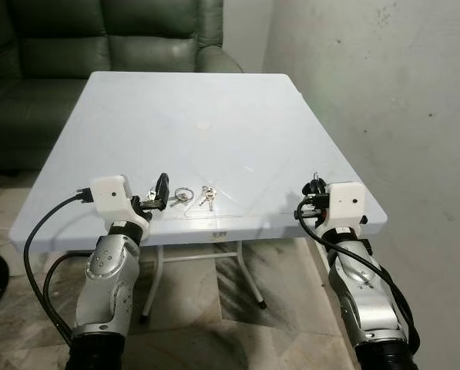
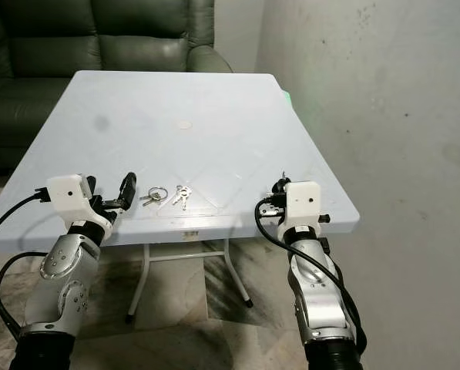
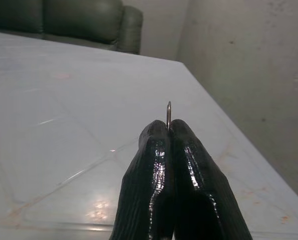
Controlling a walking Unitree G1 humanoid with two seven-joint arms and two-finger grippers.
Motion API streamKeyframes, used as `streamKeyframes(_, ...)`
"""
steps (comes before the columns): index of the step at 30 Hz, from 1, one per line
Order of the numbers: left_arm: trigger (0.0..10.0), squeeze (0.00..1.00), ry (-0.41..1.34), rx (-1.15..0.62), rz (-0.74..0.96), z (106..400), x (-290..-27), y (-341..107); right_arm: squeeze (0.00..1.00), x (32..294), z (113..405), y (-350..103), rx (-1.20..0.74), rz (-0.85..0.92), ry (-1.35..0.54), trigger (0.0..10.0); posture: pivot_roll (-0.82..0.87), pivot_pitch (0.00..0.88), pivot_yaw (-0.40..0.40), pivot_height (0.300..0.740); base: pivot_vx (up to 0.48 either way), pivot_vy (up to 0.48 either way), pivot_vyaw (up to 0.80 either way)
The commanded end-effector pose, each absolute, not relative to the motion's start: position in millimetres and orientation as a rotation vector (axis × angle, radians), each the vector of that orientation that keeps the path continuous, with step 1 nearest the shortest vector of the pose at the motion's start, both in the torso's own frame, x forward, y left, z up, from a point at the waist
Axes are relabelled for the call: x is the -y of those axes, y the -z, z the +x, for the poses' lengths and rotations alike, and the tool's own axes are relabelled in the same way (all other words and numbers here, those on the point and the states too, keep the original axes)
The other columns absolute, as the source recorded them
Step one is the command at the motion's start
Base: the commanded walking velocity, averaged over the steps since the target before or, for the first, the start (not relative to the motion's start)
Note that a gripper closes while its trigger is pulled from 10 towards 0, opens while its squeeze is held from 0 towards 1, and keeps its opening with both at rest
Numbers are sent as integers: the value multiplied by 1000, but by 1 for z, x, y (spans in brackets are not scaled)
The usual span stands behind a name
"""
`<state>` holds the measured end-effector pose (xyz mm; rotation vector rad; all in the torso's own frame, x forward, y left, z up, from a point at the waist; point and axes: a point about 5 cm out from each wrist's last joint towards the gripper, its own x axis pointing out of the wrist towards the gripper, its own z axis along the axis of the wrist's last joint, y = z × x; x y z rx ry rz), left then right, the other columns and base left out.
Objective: Hang keys on a hook
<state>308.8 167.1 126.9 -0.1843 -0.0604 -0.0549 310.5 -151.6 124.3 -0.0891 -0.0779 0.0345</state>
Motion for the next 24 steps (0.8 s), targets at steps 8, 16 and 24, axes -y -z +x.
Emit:
streamKeyframes(8, 10000, 0, 67, 56, -157, 306, -167, -127, 0, 156, 311, -126, 63, -73, -14, 10000, 5, 49, -56, 740, 0, 0, 0)
streamKeyframes(16, 10000, 0, 63, 54, -166, 306, -165, -127, 0, 159, 311, -126, 45, -70, -6, 10000, 4, 55, -59, 740, 0, 0, 0)
streamKeyframes(24, 10000, 0, 61, 55, -169, 306, -166, -127, 0, 161, 311, -126, 37, -60, -3, 10000, 2, 55, -59, 740, 0, 0, 0)
